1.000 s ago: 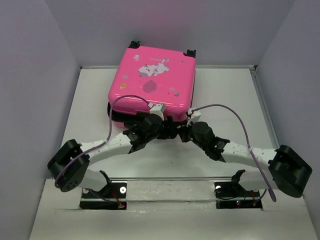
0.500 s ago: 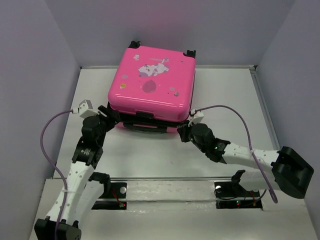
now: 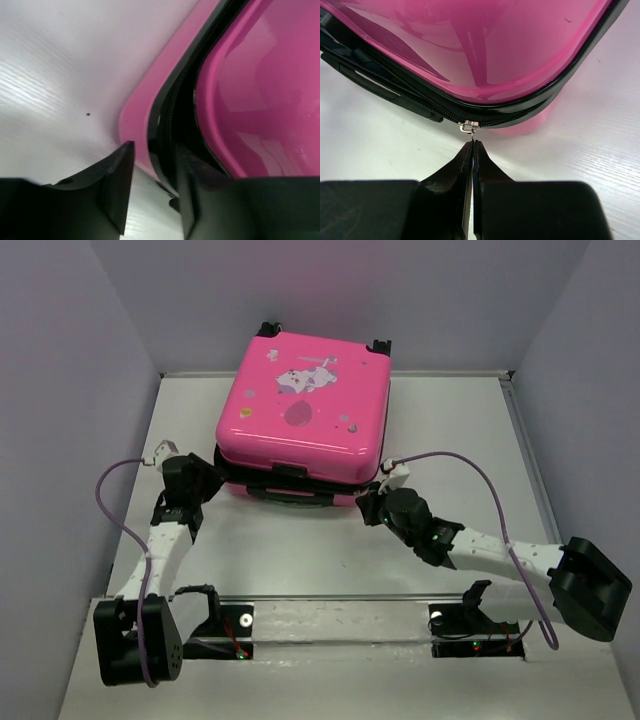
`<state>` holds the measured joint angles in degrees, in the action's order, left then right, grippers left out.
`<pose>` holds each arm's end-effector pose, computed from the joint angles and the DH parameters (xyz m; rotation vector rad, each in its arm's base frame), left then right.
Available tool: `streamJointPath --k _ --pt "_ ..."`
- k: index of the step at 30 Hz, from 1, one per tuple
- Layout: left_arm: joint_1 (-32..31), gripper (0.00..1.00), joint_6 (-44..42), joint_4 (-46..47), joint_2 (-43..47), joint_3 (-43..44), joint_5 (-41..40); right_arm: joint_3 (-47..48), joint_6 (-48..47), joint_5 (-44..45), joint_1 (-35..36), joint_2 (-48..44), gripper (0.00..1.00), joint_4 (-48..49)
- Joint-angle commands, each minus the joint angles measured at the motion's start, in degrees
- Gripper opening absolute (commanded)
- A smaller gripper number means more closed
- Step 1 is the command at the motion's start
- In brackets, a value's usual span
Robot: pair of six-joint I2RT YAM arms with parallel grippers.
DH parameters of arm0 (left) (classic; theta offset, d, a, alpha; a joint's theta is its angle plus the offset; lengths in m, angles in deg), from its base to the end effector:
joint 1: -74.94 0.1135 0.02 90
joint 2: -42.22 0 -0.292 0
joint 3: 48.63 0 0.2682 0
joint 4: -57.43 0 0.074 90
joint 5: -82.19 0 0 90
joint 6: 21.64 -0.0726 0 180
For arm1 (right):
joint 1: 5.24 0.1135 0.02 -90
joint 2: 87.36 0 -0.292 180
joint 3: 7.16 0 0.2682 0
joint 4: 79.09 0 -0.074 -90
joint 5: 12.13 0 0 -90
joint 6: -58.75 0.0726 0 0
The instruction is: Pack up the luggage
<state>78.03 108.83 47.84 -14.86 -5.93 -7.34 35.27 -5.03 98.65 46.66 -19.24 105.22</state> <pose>0.2547 0.0132 0.2324 -0.7426 1.8729 -0.4273 0.1961 0.2084 0.2165 -0.1949 1.9497 0.5592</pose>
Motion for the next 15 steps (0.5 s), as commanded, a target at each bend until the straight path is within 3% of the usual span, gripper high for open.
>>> streamJointPath --k 1,4,9,13,15 --pt "0.07 0.29 0.58 8.26 -3.65 0.99 4.88 0.12 -0.73 0.06 0.66 -0.62 0.07 -0.98" --pt "-2.03 0.06 0.84 11.6 -5.23 -0.68 4.98 0.56 -0.9 -0.21 0.66 -0.09 0.07 -0.8" --pt "-13.44 0.06 1.01 14.85 -6.03 -3.14 0.24 3.89 -1.26 0.67 3.47 2.1 0.07 -0.71" --pt "-27.83 0.06 8.19 20.03 -5.24 -9.02 -2.32 10.48 -1.69 2.51 9.34 9.72 0.07 -1.06" --pt "-32.16 0.06 11.37 24.33 -4.54 -11.05 -1.79 14.17 -2.57 3.74 11.55 13.6 0.07 -1.33"
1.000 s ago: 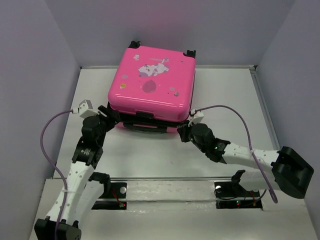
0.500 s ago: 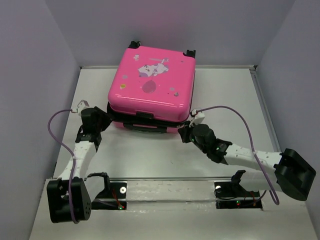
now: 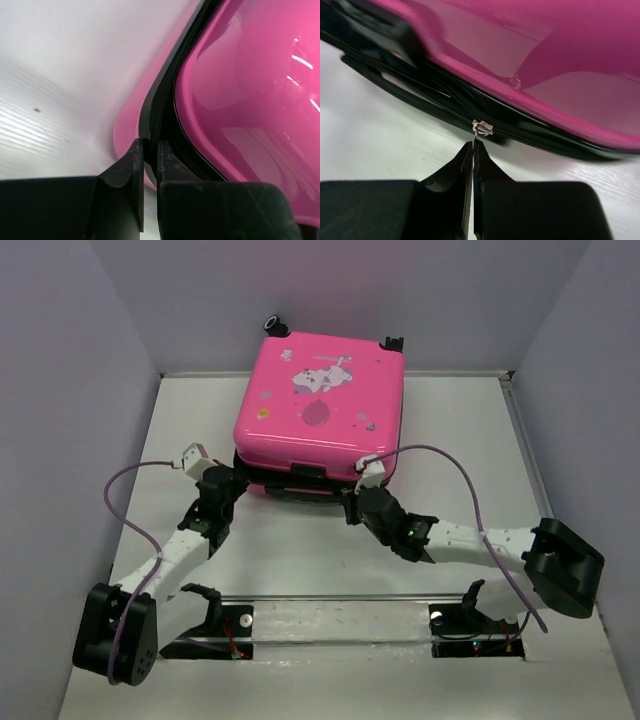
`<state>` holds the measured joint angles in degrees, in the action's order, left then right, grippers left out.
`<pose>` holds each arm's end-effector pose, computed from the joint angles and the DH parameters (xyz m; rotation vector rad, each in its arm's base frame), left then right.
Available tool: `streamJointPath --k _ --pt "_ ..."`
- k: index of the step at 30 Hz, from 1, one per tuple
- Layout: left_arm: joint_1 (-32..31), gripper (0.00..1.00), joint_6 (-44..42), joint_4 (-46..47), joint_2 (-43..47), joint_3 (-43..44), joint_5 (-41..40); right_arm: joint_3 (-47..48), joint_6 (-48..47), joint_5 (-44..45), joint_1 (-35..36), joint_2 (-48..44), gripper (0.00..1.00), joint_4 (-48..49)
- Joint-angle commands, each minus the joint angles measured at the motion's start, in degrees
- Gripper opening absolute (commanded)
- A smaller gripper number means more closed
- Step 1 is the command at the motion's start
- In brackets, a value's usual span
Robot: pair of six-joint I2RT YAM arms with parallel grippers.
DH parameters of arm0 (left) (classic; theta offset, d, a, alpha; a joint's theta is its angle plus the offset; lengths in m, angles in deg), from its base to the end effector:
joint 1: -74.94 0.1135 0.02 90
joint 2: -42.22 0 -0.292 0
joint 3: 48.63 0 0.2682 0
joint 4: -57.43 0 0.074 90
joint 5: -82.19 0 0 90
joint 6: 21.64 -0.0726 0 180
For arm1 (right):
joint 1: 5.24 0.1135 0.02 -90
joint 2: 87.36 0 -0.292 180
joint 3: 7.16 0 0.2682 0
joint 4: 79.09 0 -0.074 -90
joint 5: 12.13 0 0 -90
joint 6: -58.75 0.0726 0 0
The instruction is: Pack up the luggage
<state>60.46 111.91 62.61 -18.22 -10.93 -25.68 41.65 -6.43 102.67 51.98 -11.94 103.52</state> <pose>0.2570 -0.0434 0.2206 -0.6776 1.7558 -0.4072 0.1957 0.2476 0.2191 -0.2787 1.9645 0.5114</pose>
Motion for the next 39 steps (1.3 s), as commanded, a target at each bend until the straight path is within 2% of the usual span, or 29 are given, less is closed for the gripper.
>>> streamJointPath --k 1,2,5,7,12,16,19,21,22,23,24,25,27,30,31,32,33,34,36,37,38,39 --pt "-16.61 0.06 9.26 9.84 -0.9 -6.84 14.72 11.81 -1.52 0.07 7.38 8.32 0.07 -0.32" --pt "-20.46 0.06 11.1 9.84 0.05 -7.11 13.92 14.02 -1.88 0.42 9.48 12.34 0.07 -0.85" --pt "-24.8 0.06 12.0 10.02 3.13 -8.33 12.51 21.32 -3.54 -0.88 12.21 17.03 0.07 -1.82" --pt "-25.24 0.06 12.35 9.58 4.89 -9.3 12.77 24.4 -4.78 -2.29 14.15 20.81 0.07 -2.52" --pt "-25.69 0.06 11.82 7.47 12.53 -14.22 12.42 31.18 -5.74 -12.3 15.29 26.26 0.07 -2.7" --pt "-25.77 0.06 11.65 7.47 13.86 -15.46 12.51 32.94 -6.71 -15.91 15.3 26.89 0.07 -3.31" --pt "-25.77 0.06 11.21 7.56 13.51 -14.85 11.98 31.98 -6.8 -22.75 15.3 23.39 0.07 -4.1" --pt "-25.77 0.06 10.86 7.56 13.42 -14.23 11.45 32.59 -8.2 -27.51 15.83 21.1 0.08 -8.99" --pt "-25.77 0.06 10.59 7.38 13.42 -13.97 11.19 33.11 -8.9 -27.35 16.44 19.78 0.13 -11.11" --pt "-25.77 0.06 10.16 7.29 13.86 -13.53 10.75 33.12 -9.43 -26.3 16.44 16.46 0.25 -13.31" --pt "-25.77 0.06 9.89 6.77 14.12 -13.35 10.31 32.85 -10.13 -25.25 16.44 14.6 0.57 -17.42" --pt "-25.77 0.06 9.71 6.42 14.3 -13.0 9.53 32.42 -10.31 -22.02 16.44 12.67 0.66 -19.12" --pt "-25.77 0.06 9.27 5.71 14.83 -12.65 8.73 32.41 -11.81 -16.11 15.75 7.3 0.78 -22.11" --pt "-25.77 0.06 9.01 5.62 14.74 -12.03 8.46 32.15 -10.85 -10.24 7.94 2.47 0.85 -25.89" --pt "-25.86 0.06 8.75 5.62 14.57 -11.77 8.64 31.8 -9.89 -8.9 0.78 -0.5 0.87 -27.12" --pt "-25.86 0.06 8.48 5.62 14.65 -11.68 8.81 30.41 -8.66 -6.1 -2.77 -2.19 0.87 -27.57" --pt "-25.86 0.06 8.22 5.53 14.65 -11.59 8.9 29.43 -6.91 -4.25 -6.29 -4.03 0.91 -27.74" --pt "-25.95 0.06 7.78 5.45 14.65 -11.5 8.99 28.38 -6.37 -2.58 -13.02 -7.36 0.93 -27.66" --pt "-26.12 0.06 7.34 5.36 14.74 -11.5 8.9 26.71 -6.27 1.38 -19.47 -9.93 0.95 -28.27" --pt "-26.3 0.06 7.16 5.27 14.74 -11.5 8.73 25.57 -6.45 2.44 -22.55 -10.63 0.98 -28.88" --pt "-26.82 0.06 7.08 5.27 14.57 -11.42 8.55 25.12 -6.45 0.1 -29.11 -11.16 1.0 -29.41" --pt "-27.09 0.06 6.99 5.27 14.39 -11.33 8.46 24.68 -6.71 -2.19 -32.22 -11.0 1.0 -30.29"
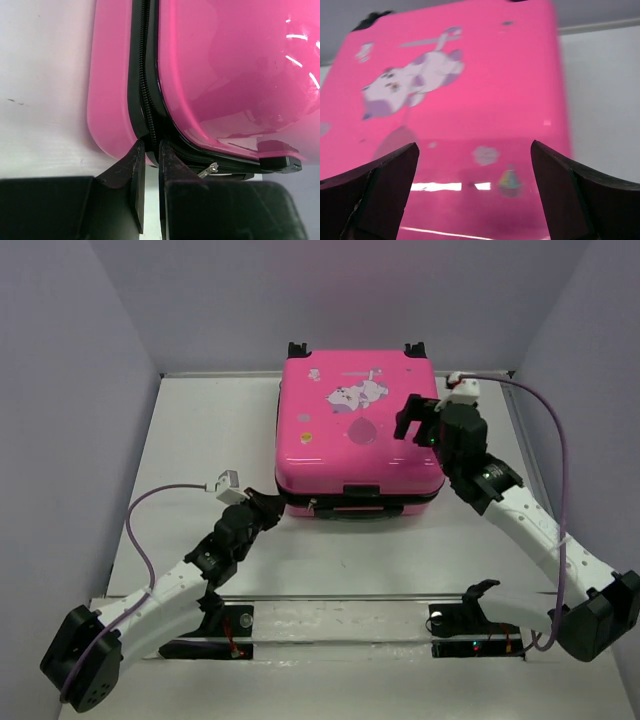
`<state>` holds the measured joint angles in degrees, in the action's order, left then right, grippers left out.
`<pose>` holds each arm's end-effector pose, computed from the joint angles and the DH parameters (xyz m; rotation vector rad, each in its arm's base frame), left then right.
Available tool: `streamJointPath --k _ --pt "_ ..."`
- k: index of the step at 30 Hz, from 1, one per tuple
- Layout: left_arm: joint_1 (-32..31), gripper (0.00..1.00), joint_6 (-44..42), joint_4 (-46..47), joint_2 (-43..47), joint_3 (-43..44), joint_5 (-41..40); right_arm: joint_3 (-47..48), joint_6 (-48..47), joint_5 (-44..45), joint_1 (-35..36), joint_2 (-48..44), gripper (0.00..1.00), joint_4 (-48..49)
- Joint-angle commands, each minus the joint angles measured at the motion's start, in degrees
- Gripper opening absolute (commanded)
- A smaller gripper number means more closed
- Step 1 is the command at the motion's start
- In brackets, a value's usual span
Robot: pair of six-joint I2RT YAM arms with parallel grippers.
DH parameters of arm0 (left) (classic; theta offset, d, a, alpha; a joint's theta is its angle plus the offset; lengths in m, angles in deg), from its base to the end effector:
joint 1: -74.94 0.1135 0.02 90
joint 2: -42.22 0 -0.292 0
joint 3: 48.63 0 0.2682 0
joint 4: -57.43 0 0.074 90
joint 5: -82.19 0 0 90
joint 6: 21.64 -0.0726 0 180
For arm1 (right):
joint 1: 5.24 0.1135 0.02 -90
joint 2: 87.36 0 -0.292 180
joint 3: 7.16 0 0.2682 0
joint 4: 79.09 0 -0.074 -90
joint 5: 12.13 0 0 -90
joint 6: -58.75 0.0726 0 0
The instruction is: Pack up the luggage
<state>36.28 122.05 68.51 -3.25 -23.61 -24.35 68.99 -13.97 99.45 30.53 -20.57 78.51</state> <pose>0.1755 -0.1139 0.2046 -0.4573 1.7625 -0.9244 0.2650 0.1580 0.3936 -0.0198 1.7938 0.3272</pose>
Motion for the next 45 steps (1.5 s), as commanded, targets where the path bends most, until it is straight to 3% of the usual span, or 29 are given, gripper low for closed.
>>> streamJointPath --k 1,4,8,13,16,19,20,21,22,23,24,26,29,32,33,35,36,38,42,43,45 --pt "-3.35 0.06 -3.33 -0.63 -0.76 1.44 6.78 -3.01 0.83 -1.0 -13.33 -2.27 1.0 -5.2" --pt "-6.07 0.06 -3.68 -0.63 -2.16 2.05 4.42 -2.58 0.57 -13.37 -21.16 0.88 1.0 -5.2" --pt "-11.69 0.06 -2.89 -0.46 -5.49 3.19 0.64 0.92 -0.84 -26.83 -21.88 8.69 1.0 -4.41" --pt "-25.48 0.06 0.62 0.33 -9.63 5.91 -8.48 9.98 -1.03 -54.94 -21.88 25.39 0.94 -2.75" --pt "-33.49 0.06 1.15 0.42 -15.07 10.64 -13.15 18.58 0.3 -61.74 -20.13 34.18 0.94 -2.38" --pt "-37.01 0.06 -1.29 0.42 -22.0 17.14 -14.84 34.89 3.27 -61.67 -19.51 42.6 0.97 -7.21" --pt "-37.11 0.06 -2.27 0.25 -22.81 18.82 -14.93 34.95 3.81 -60.1 -19.51 43.77 0.98 -7.22" --pt "-37.11 0.16 -3.15 0.07 -23.25 20.06 -14.84 37.65 3.99 -58.6 -19.51 44.74 1.0 -8.01" --pt "-37.11 0.32 -4.29 -0.28 -23.17 21.2 -14.84 40.46 3.99 -57.28 -19.51 45.45 1.0 -9.06" --pt "-37.19 0.63 -6.12 -1.15 -21.95 23.3 -16.15 45.45 3.99 -55.96 -19.51 46.15 1.0 -10.72" --pt "-37.02 0.74 -6.75 -2.55 -20.89 24.19 -17.03 47.5 3.9 -55.95 -19.51 46.16 1.0 -11.26" --pt "-36.23 0.88 -8.51 -5.9 -16.78 25.95 -18.88 51.9 3.38 -54.37 -19.51 44.85 1.0 -11.79" --pt "-34.48 0.89 -11.06 -10.2 -10.46 27.18 -18.36 53.24 1.1 -53.66 -20.04 41.77 1.0 -11.8" --pt "-31.93 0.84 -10.72 -15.56 -5.0 25.45 -16.78 48.42 -2.85 -52.97 -20.04 33.96 1.0 -10.22" --pt "-29.05 0.8 -10.1 -18.27 -1.15 24.47 -15.73 42.05 -4.34 -51.92 -20.04 31.24 0.99 -9.43" --pt "-26.05 0.7 -7.91 -20.22 3.35 19.82 -12.22 33.33 -5.06 -51.21 -18.99 22.19 0.87 -4.95" --pt "-24.55 0.63 -7.2 -21.01 8.07 18.15 -10.81 23.89 -5.24 -48.68 -18.02 18.94 0.75 -4.07" --pt "-21.65 0.47 -4.32 -23.91 14.41 12.98 -7.48 8.6 -7.6 -41.85 -12.96 9.13 0.15 -1.26" --pt "-20.94 0.34 -0.01 -26.73 18.4 6.81 -4.21 -9.92 -7.0 -30.24 -0.66 -3.83 0.08 2.52" --pt "-20.85 0.33 0.53 -25.78 17.88 5.93 -3.42 -18.05 -5.25 -29.94 0.87 -5.94 0.08 5.32" --pt "-20.76 0.3 1.24 -22.19 13.94 4.25 -0.53 -24.08 -2.36 -28.54 3.68 -11.31 0.14 7.35"
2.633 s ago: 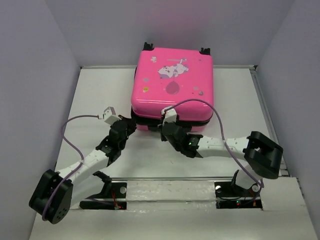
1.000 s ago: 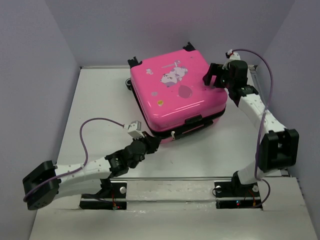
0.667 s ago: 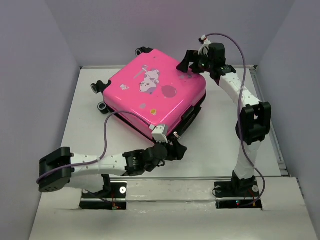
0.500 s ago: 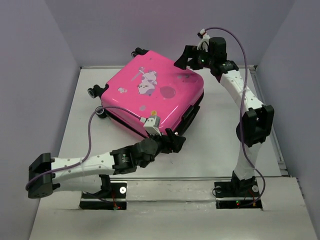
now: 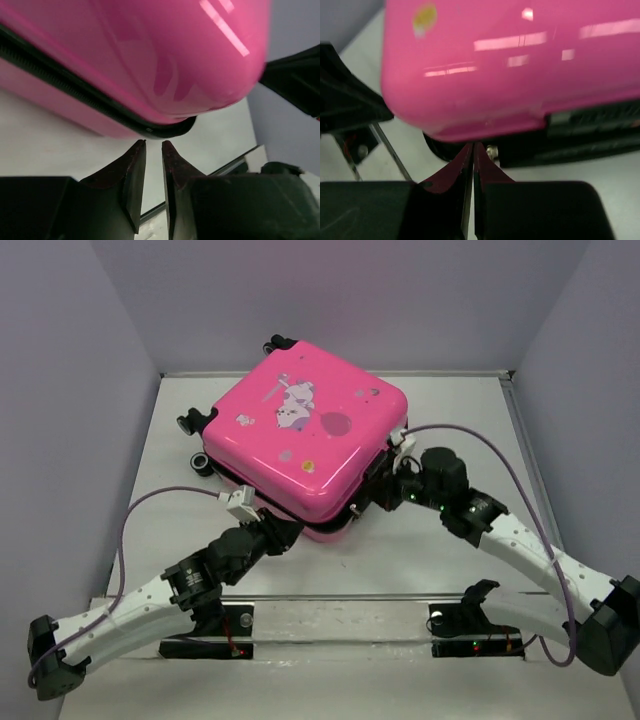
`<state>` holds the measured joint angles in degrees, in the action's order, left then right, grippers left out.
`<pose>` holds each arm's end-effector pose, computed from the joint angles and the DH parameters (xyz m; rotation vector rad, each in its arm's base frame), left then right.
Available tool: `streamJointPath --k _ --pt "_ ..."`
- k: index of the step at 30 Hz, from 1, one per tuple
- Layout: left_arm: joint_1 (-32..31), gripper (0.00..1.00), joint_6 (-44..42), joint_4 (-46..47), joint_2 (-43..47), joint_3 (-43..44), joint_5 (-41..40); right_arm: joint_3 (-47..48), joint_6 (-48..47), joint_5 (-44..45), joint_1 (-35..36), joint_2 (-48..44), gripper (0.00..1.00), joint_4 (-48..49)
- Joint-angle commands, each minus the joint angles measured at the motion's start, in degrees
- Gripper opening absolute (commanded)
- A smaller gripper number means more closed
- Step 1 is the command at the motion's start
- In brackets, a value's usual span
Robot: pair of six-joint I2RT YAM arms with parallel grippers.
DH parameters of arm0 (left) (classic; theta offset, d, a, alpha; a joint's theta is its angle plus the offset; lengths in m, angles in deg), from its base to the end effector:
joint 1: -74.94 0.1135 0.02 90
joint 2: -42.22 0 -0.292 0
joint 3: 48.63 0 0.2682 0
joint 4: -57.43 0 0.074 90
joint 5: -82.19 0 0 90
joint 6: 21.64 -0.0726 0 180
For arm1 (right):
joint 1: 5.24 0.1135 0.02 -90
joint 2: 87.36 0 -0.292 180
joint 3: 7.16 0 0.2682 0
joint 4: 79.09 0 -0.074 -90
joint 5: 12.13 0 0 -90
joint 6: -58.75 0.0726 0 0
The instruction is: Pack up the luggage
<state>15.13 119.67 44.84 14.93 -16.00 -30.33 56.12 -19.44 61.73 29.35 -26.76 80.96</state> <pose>0.1083 -0.1308 0.2545 -0.1804 1.8080 -1.0986 0.2205 0.1766 0.3378 -0.5794 1.8544 0.8123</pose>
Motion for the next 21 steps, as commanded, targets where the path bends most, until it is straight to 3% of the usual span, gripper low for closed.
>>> streamJointPath --k 1,4,6,11,21 --pt "0.48 0.3 3.62 2.81 -5.57 -3.7 6.43 -14.89 3.3 9.28 5.66 -6.53 0.21 5.09" --pt "0.84 0.3 2.58 8.33 -11.63 -3.71 7.31 -17.3 3.22 8.42 6.89 -8.83 0.53 5.09" --pt "1.36 0.3 2.04 11.07 -15.84 -2.66 7.49 -17.04 2.08 7.44 6.9 -5.78 0.6 4.66" --pt "2.24 0.29 0.64 14.69 -21.83 -1.42 8.55 -14.93 -1.0 8.58 8.92 0.3 0.59 6.24" --pt "3.91 0.29 -0.51 15.66 -22.46 -1.51 9.34 -8.78 -5.57 8.85 10.58 6.19 0.58 5.54"
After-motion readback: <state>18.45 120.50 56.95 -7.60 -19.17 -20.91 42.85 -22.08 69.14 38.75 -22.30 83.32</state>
